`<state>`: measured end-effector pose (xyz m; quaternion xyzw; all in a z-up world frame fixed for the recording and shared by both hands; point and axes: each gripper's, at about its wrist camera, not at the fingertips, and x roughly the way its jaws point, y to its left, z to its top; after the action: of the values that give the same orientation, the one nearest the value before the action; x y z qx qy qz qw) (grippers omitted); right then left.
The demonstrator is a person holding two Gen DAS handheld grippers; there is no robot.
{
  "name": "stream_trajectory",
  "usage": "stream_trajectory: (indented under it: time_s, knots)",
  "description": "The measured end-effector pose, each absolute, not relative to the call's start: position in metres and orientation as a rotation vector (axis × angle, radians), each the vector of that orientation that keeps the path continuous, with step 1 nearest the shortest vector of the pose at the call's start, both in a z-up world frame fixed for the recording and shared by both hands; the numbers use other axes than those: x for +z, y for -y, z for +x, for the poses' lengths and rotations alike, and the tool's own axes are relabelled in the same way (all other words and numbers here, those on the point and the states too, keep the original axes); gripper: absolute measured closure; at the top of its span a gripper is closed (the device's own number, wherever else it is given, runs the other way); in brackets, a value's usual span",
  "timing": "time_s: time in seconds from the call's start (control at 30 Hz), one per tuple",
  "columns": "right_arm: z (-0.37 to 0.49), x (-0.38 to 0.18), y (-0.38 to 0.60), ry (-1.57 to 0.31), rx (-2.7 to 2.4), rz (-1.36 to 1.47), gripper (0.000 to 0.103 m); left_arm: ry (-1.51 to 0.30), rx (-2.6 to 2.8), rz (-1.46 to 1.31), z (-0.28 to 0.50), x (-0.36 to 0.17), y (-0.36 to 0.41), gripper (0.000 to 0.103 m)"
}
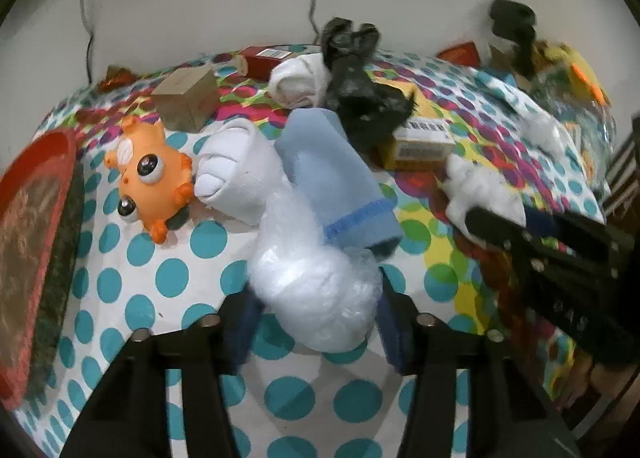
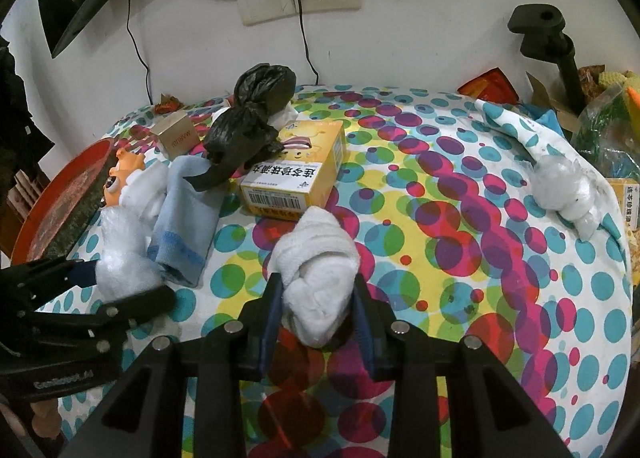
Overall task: Organize objects
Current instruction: 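Grasp the plastic-wrapped bundle with the left tool while the right tool grasps a white rolled sock, then carry the plastic bundle to the red tray and open the left tool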
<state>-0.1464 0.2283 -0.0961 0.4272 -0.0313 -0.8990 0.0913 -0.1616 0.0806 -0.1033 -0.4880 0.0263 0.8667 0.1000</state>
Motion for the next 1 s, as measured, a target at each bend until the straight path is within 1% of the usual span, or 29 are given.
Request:
stream_trajectory:
  time_s: [0.4,0.57,1.0]
  knots:
    - [-0.148,-0.096,-0.230,0.098,-2.670,1.270,0.069,-0.066,2.560,-1.375,-0.135,-0.077,-0.051,0.057]
    - [-0.148,-0.096,-0.229,0.096,-2.672,1.271,0.070,-0.112,2.628,-1.350,-0.124,-0.063,-0.029,0.057]
    - [-0.148,-0.095,-0.224,0.032,-2.696,1.278,0.070,-0.088,2.805,-1.391,-0.116,-0.043,0.054,0.057]
